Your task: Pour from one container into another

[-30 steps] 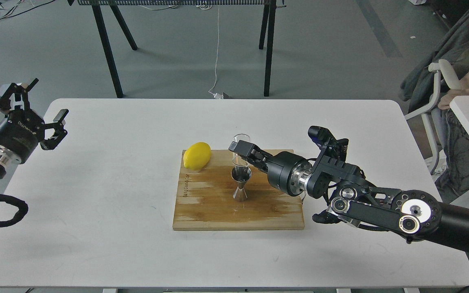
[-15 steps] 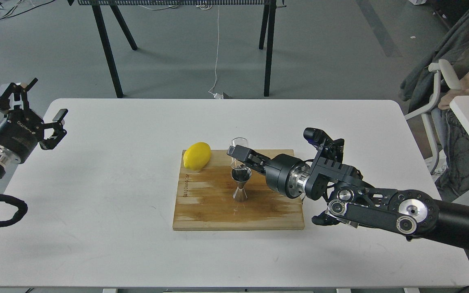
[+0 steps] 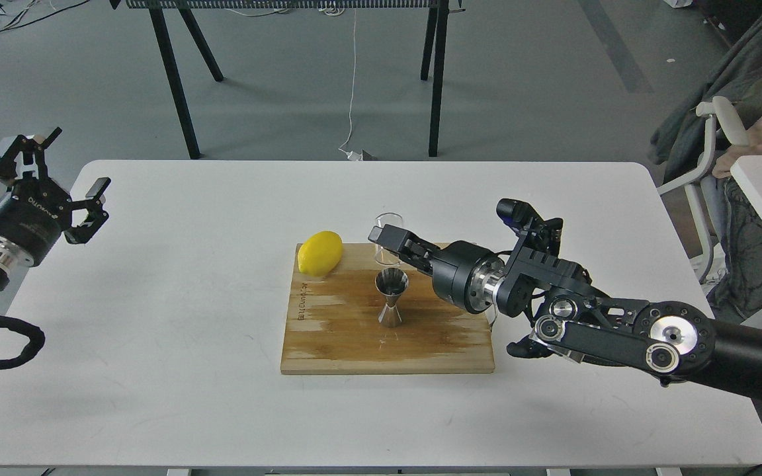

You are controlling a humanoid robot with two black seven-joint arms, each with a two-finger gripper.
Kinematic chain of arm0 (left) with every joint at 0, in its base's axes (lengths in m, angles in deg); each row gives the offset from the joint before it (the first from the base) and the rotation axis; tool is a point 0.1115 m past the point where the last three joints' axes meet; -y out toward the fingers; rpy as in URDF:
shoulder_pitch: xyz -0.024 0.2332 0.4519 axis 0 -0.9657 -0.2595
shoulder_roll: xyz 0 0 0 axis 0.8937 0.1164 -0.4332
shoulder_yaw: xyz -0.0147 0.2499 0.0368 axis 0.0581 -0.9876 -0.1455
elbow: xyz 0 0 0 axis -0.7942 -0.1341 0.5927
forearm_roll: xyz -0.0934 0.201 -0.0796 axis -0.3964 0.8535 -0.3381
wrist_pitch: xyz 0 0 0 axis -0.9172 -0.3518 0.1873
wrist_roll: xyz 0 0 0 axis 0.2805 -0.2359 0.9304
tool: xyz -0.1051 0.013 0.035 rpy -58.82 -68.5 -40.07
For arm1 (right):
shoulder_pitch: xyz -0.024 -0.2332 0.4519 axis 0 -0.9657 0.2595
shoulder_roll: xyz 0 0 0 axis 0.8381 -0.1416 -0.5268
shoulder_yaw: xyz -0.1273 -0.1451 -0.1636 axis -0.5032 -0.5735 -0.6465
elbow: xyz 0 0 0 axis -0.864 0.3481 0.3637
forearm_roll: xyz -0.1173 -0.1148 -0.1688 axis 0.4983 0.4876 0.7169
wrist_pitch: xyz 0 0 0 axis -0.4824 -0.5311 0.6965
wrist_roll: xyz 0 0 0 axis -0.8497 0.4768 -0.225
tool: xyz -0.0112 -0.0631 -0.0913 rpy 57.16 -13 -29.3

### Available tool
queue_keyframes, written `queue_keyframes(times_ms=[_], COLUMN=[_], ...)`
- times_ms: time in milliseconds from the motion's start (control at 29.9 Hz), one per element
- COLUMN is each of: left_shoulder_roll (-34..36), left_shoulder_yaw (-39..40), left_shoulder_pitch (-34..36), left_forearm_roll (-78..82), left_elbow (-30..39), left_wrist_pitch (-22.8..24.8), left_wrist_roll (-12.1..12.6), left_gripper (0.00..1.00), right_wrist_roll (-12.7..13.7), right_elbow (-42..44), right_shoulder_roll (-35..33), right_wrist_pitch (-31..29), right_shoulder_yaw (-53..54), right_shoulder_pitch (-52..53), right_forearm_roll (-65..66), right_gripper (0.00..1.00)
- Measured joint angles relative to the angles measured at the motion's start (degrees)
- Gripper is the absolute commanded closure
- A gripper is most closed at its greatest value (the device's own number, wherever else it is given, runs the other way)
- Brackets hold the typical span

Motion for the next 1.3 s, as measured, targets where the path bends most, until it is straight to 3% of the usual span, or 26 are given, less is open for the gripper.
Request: queue_keyframes(times_ms=[201, 401, 970, 1304], left_shoulder_roll=[0.0, 0.15, -0.09, -0.31], left_shoulder_yaw=[0.0, 0.0, 0.0, 0.0], left_shoulder_pitch=[-0.03, -0.03, -0.79, -1.13], left_forearm_roll=[0.0, 0.0, 0.0, 0.0], left_elbow=[0.0, 0.0, -0.02, -0.01], left_wrist_pitch=[0.0, 0.0, 0.0, 0.0], left_wrist_roll=[0.0, 0.0, 0.02, 0.02], left_gripper=[0.02, 0.02, 0.02, 0.02], right_wrist_roll=[-0.19, -0.43, -0.41, -0.2], right_elbow=[-0.42, -1.39, -2.58, 3.57], right_shoulder_roll=[0.12, -0.07, 7.56, 10.42], right_wrist_pitch=[0.1, 0.11, 0.43, 0.81], right_shoulder_yaw=[3.21, 15.5, 71.35, 81.16], right_shoulder_pitch=[-0.28, -3.49, -37.14, -49.14], right_forearm_roll=[-4.57, -18.35, -65.53, -74.59], right_gripper=[0.63, 0.64, 0.66, 0.65])
